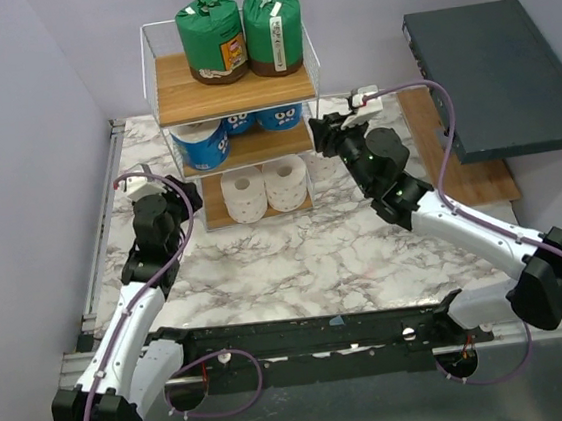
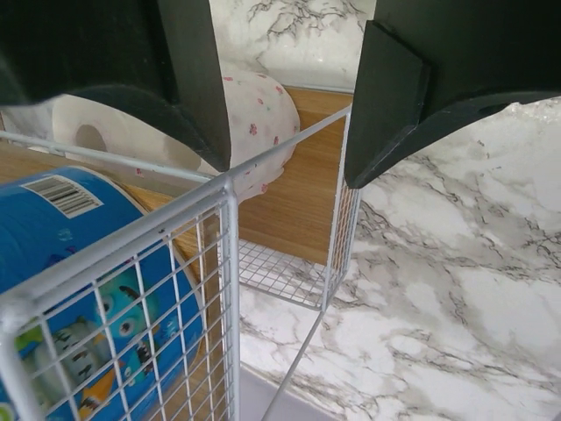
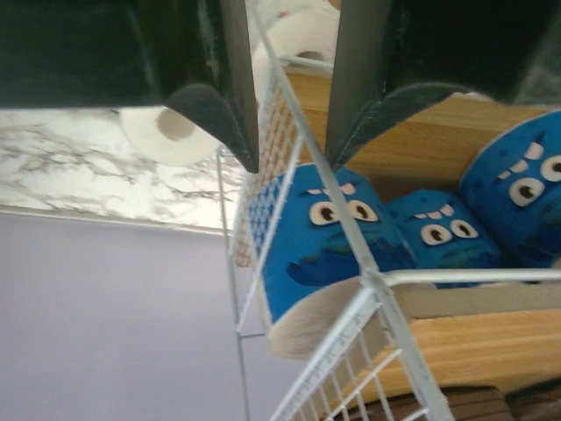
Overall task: Place and organize the paper towels onto the shelf
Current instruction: Adjust the shelf at the center of the board.
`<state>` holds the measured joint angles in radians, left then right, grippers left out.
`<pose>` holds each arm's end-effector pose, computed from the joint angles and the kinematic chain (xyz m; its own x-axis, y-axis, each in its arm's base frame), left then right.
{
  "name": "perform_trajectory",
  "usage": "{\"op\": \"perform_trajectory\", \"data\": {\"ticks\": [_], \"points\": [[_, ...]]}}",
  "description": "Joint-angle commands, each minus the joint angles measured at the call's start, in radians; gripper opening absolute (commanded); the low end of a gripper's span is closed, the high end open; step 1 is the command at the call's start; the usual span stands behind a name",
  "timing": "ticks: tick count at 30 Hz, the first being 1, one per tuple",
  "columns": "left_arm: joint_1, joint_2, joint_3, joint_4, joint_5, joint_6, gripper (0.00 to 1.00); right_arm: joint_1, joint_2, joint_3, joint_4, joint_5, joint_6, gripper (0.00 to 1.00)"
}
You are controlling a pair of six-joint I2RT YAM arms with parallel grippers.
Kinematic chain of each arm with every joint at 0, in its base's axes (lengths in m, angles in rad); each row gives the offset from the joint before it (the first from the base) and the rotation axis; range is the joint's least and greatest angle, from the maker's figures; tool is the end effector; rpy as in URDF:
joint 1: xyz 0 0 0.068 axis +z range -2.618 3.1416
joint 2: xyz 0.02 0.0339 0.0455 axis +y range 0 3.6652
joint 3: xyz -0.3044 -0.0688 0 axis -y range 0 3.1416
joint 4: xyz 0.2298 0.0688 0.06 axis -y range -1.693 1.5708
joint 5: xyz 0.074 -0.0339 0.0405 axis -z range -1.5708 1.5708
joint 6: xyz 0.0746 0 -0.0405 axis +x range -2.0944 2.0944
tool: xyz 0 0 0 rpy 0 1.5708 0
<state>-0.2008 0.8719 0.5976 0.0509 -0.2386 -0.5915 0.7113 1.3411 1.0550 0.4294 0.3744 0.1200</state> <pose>0.2039 -0.0235 0.3096 -0.1624 -0.5199 -0.8387 -0.1476 0.8532 -0.5003 0.2678 0.1948 0.4231 0.0675 0.2052 -0.9764 -0.3440 0.9234 0.1703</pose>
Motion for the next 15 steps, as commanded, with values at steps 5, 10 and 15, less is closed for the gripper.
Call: {"op": "perform_trajectory", "data": {"ticks": [5,10,15], "points": [[-0.005,-0.134,-0.005,-0.13,-0.004,-0.032,0.62,-0.018,-0.165,0.017,-0.228,0.022,0.094,0.63],[-0.007,-0.212,-0.04,-0.175,0.029,-0.055,0.61,-0.018,-0.304,-0.1,-0.289,-0.052,0.146,0.62],[-0.026,-0.331,-0.118,-0.224,0.052,-0.121,0.61,-0.018,-0.495,-0.407,-0.129,-0.2,0.308,0.57]]}}
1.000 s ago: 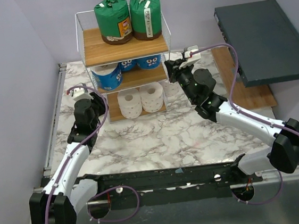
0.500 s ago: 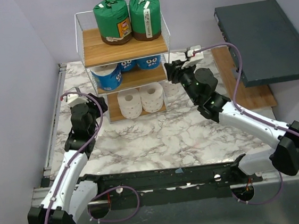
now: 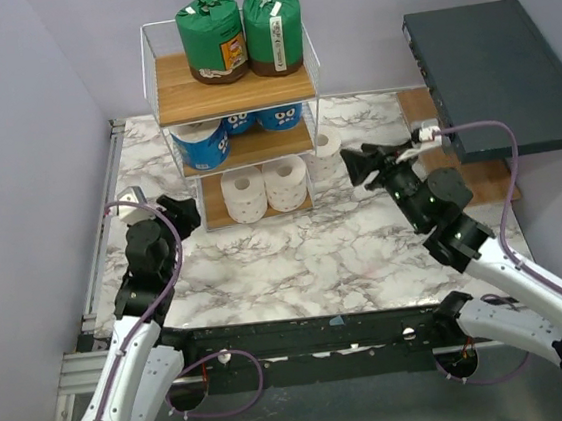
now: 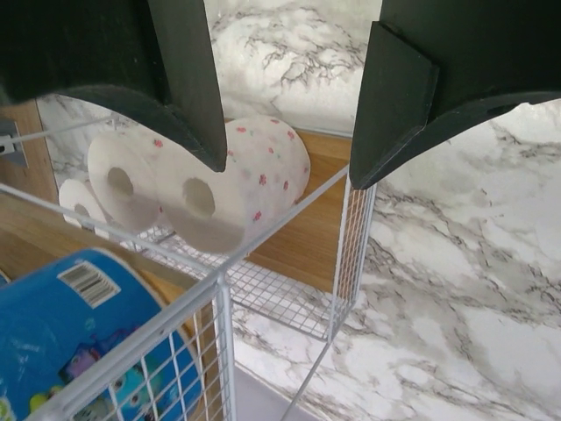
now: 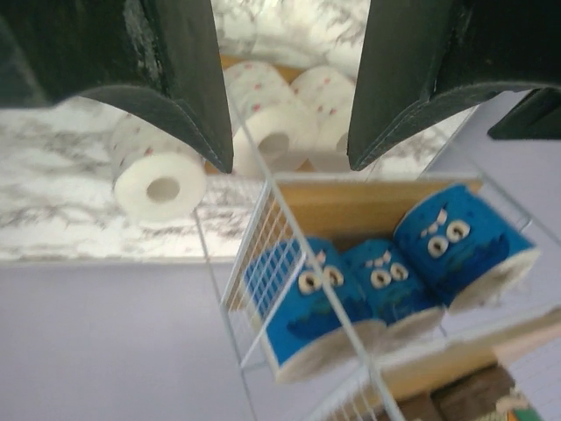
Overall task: Place and organize the paper towels onto the shelf
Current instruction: Adjust the shelf at the center of the board.
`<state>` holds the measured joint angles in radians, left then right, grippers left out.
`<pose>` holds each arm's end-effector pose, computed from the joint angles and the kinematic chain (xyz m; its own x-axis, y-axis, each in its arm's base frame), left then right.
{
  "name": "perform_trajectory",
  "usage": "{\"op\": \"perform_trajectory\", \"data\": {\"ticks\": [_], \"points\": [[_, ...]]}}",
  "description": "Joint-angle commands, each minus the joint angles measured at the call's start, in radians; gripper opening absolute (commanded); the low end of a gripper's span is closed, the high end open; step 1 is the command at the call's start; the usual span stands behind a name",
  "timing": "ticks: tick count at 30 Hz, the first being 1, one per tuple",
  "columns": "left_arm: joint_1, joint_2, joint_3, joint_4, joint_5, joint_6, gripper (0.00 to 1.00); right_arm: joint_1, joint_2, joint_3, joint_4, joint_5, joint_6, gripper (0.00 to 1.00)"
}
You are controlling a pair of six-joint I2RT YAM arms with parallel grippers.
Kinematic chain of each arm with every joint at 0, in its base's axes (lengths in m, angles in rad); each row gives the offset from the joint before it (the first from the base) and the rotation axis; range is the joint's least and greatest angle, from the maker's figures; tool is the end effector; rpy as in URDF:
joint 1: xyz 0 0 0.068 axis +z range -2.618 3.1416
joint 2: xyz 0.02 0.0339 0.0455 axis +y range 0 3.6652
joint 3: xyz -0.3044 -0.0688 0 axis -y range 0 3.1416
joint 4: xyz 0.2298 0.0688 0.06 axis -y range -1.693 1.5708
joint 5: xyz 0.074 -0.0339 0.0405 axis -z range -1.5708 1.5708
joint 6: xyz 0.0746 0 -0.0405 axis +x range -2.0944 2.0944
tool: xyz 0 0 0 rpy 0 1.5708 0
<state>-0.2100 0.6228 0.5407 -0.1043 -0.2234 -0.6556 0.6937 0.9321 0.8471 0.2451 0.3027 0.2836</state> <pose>0.1510 -0.0153 0.3048 -0.1378 -0.5785 -0.8040 -0.1181 0.8155 -0.5665 0.1803 0.1210 0.4213 0.0102 0.3559 -0.9345 -0.4030 0.8567 0.3219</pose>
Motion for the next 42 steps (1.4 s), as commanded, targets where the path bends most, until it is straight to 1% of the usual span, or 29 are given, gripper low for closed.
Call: {"op": "perform_trajectory", "data": {"ticks": [1,3,5,8,13,16,19,20,22,28,32,35,38,42], "points": [[-0.022,-0.1,-0.076,-0.075,0.033,-0.062,0.61,0.001,-0.104,-0.26,0.085,-0.152,0.185,0.56],[-0.029,-0.124,-0.096,-0.088,0.031,-0.067,0.61,0.018,-0.097,-0.337,0.123,-0.181,0.232,0.53],[-0.031,-0.119,-0.109,-0.095,0.036,-0.068,0.61,0.055,-0.063,-0.387,0.157,-0.172,0.266,0.51],[-0.031,-0.095,-0.124,-0.088,0.047,-0.075,0.61,0.133,-0.008,-0.428,0.228,-0.105,0.268,0.5],[-0.032,-0.039,-0.154,-0.005,0.047,-0.077,0.61,0.263,0.136,-0.444,0.365,-0.002,0.233,0.5],[-0.034,0.013,-0.162,0.044,0.024,-0.087,0.6,0.296,0.254,-0.458,0.476,0.019,0.247,0.47],[-0.037,0.044,-0.191,0.099,0.001,-0.142,0.59,0.323,0.376,-0.477,0.642,0.066,0.243,0.43],[-0.038,0.053,-0.201,0.14,-0.004,-0.153,0.59,0.33,0.414,-0.475,0.686,0.08,0.238,0.42],[-0.043,0.081,-0.199,0.163,-0.015,-0.169,0.58,0.339,0.491,-0.449,0.743,0.107,0.221,0.4],[-0.086,0.184,-0.138,0.199,-0.067,-0.126,0.57,0.358,0.665,-0.392,0.905,0.166,0.124,0.35],[-0.091,0.243,-0.125,0.226,-0.095,-0.125,0.56,0.362,0.735,-0.349,0.95,0.225,0.069,0.34],[-0.092,0.282,-0.111,0.241,-0.118,-0.132,0.55,0.362,0.779,-0.304,0.946,0.269,0.051,0.32],[-0.094,0.309,-0.087,0.236,-0.143,-0.12,0.55,0.362,0.793,-0.28,0.935,0.278,0.049,0.32],[-0.094,0.307,-0.063,0.216,-0.182,-0.083,0.58,0.362,0.789,-0.27,0.922,0.277,0.045,0.32]]}}
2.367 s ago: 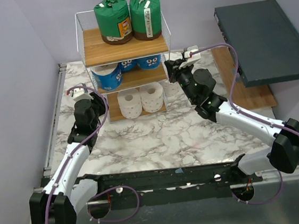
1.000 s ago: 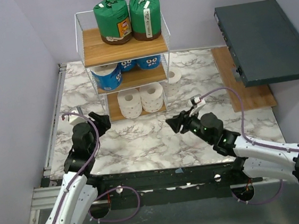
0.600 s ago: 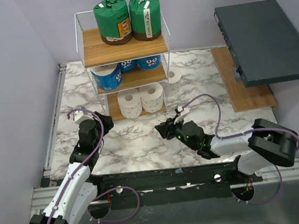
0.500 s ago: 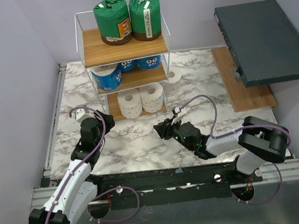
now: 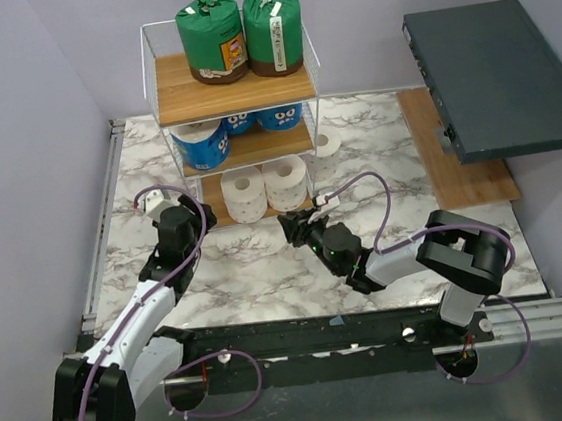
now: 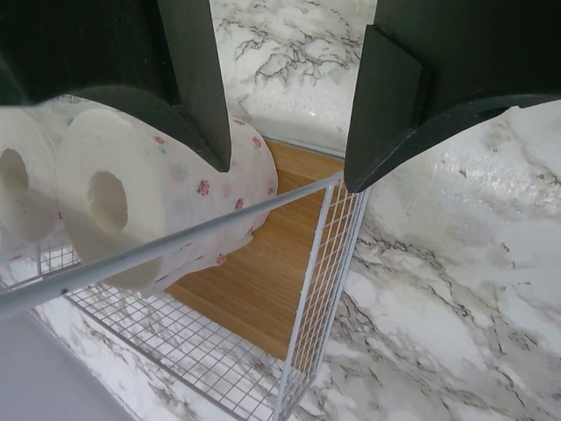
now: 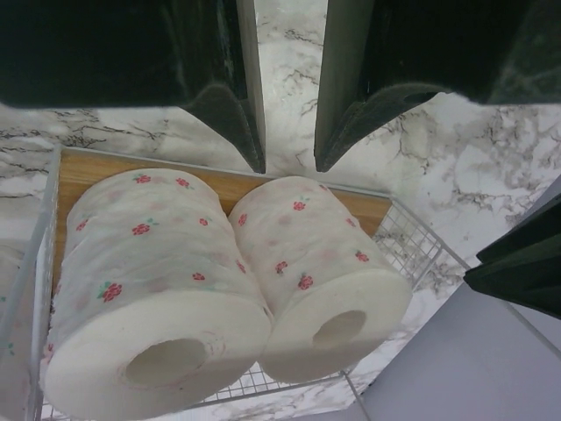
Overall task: Place and organize the paper towels onto the shelf
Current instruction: Adjust the shelf at the center of the board.
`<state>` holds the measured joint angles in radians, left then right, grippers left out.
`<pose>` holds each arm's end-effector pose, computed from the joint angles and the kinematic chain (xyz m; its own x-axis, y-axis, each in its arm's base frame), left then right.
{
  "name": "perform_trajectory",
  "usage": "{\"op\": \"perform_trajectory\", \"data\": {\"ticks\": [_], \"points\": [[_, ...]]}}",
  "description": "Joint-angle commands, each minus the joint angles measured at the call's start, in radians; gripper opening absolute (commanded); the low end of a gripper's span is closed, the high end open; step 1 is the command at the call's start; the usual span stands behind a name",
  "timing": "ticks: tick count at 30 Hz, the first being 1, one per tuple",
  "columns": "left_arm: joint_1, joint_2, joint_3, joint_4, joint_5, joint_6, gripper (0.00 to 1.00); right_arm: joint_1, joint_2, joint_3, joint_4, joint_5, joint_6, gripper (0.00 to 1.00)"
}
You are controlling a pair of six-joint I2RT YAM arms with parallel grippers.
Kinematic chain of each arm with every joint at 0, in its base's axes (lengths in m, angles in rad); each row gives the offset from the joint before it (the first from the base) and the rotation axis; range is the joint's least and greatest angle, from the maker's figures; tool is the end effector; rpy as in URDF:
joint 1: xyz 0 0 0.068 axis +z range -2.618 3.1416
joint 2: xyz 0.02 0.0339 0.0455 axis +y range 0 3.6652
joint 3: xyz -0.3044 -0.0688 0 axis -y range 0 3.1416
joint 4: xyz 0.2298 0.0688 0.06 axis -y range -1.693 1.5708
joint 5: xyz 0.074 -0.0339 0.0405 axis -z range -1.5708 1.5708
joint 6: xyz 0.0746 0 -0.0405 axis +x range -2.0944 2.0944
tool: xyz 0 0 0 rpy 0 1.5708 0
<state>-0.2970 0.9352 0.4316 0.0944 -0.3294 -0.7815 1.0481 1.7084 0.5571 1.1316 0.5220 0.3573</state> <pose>0.2004 -0.0361 0.2426 -0.2652 -0.6158 -0.7419 -0.2728 0.7860 -0.5548 0.2064 0.2836 0.2269 -0.1849 0.2864 -0.9401 -0.4671 0.8160 0.3405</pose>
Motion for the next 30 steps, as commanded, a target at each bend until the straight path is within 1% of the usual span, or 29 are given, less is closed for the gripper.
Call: {"op": "perform_trajectory", "data": {"ticks": [1,3,6,10,16,18,19,25,30], "points": [[-0.007,-0.006,0.048,0.024,-0.081,0.058,0.58,0.008,0.014,0.022,0.032,0.059,-0.03,0.32],[-0.007,0.003,0.06,0.035,-0.084,0.089,0.51,0.007,0.019,0.028,0.02,0.059,-0.032,0.32],[-0.007,0.024,0.082,0.028,-0.078,0.1,0.39,0.008,0.019,0.025,0.01,0.054,-0.023,0.32],[-0.008,0.031,0.074,0.04,-0.066,0.1,0.31,0.008,0.004,0.004,0.013,0.052,-0.016,0.32],[-0.017,0.026,0.066,0.046,-0.053,0.105,0.1,0.008,-0.022,-0.02,0.003,0.04,0.0,0.32],[-0.022,0.019,0.057,0.048,-0.048,0.104,0.01,0.008,-0.027,-0.024,-0.009,0.04,0.011,0.31],[-0.026,0.015,0.054,0.049,-0.048,0.102,0.0,0.008,-0.026,-0.023,-0.019,0.043,0.019,0.31],[-0.06,-0.005,0.02,0.057,-0.043,0.076,0.0,0.009,-0.01,-0.003,-0.041,0.044,0.044,0.27],[-0.094,-0.019,0.0,0.059,-0.043,0.059,0.0,0.008,0.047,0.046,-0.046,0.083,0.048,0.24]]}}
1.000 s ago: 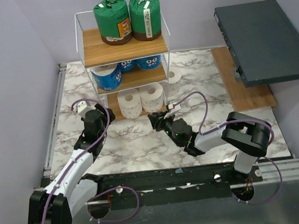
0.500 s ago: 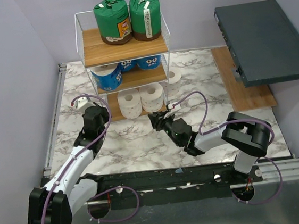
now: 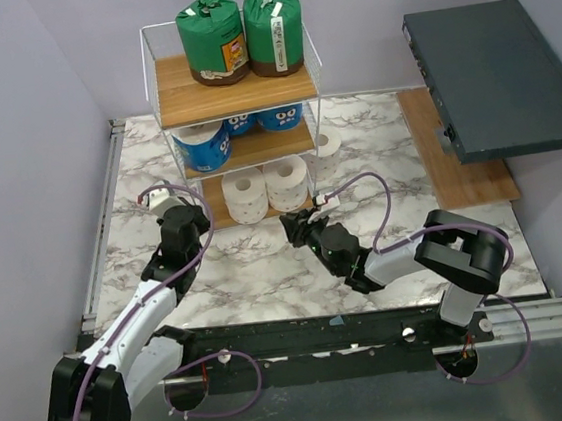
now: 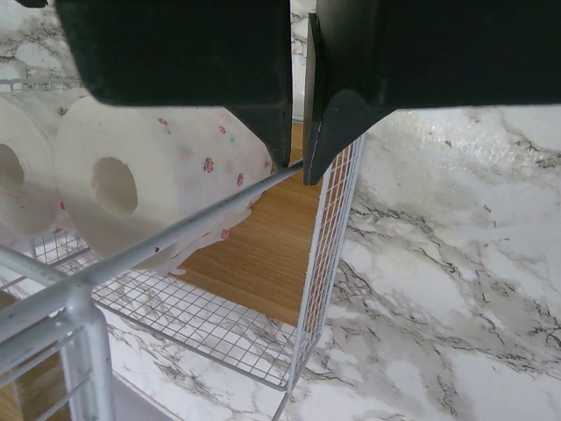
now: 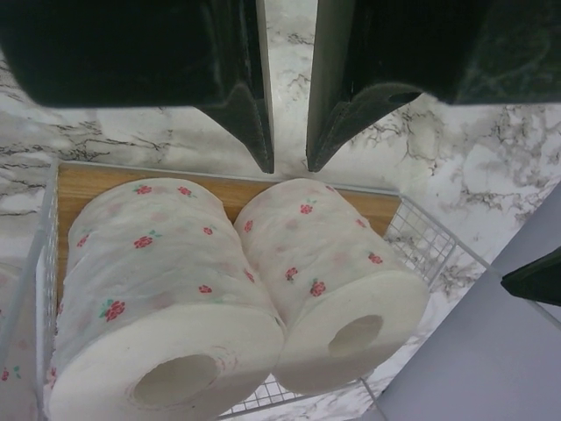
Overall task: Place and organize the paper towels onto the shelf
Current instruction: Adjust the shelf at the center of the board, then adjust the paper towel on the shelf.
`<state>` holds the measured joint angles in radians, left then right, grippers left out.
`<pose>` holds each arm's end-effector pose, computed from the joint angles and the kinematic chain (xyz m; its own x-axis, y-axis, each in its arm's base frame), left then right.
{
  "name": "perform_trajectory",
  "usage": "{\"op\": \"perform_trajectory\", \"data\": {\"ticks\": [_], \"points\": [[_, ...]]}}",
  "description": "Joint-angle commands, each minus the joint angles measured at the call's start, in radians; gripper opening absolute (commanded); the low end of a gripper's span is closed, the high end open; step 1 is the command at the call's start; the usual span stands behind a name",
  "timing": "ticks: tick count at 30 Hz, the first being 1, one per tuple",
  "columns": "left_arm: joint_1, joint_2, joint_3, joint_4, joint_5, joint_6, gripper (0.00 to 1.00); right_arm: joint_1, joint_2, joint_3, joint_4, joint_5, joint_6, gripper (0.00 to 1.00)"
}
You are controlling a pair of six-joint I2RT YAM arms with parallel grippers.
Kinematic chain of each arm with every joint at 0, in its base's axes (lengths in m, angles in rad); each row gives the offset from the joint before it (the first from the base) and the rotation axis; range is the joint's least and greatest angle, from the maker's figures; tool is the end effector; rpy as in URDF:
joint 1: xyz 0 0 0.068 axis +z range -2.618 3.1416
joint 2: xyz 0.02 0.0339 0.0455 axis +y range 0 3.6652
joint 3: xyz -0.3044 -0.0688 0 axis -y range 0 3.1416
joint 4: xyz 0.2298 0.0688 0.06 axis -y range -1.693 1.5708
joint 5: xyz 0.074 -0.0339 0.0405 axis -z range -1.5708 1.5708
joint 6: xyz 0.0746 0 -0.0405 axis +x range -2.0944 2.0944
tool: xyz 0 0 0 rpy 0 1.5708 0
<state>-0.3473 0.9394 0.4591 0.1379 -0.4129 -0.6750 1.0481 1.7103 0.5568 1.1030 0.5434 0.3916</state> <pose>0.2038 -0.0419 0.2585 -0.2192 -0.5294 -0.8196 -0.2314 0.8442 -0.4834 0.2071 0.2823 0.2222 -0.2080 0.2934 -0.9331 -0.4376 0.8252 0.3571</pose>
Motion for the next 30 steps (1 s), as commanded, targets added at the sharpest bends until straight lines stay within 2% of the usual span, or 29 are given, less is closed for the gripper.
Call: {"op": "perform_trajectory", "data": {"ticks": [1,11,19,30], "points": [[-0.049,-0.027,-0.033,0.014,0.04,-0.051,0.0,0.007,0.059,0.059,-0.019,0.072,0.013,0.24],[-0.062,-0.053,-0.053,-0.001,0.039,-0.061,0.0,0.005,0.16,0.163,-0.065,0.212,-0.016,0.2],[-0.065,-0.06,-0.054,-0.011,0.046,-0.061,0.0,-0.032,0.215,0.24,-0.151,0.213,0.003,0.2],[-0.082,-0.073,-0.073,-0.014,0.049,-0.066,0.0,-0.098,0.29,0.324,-0.161,0.172,-0.053,0.2]]}}
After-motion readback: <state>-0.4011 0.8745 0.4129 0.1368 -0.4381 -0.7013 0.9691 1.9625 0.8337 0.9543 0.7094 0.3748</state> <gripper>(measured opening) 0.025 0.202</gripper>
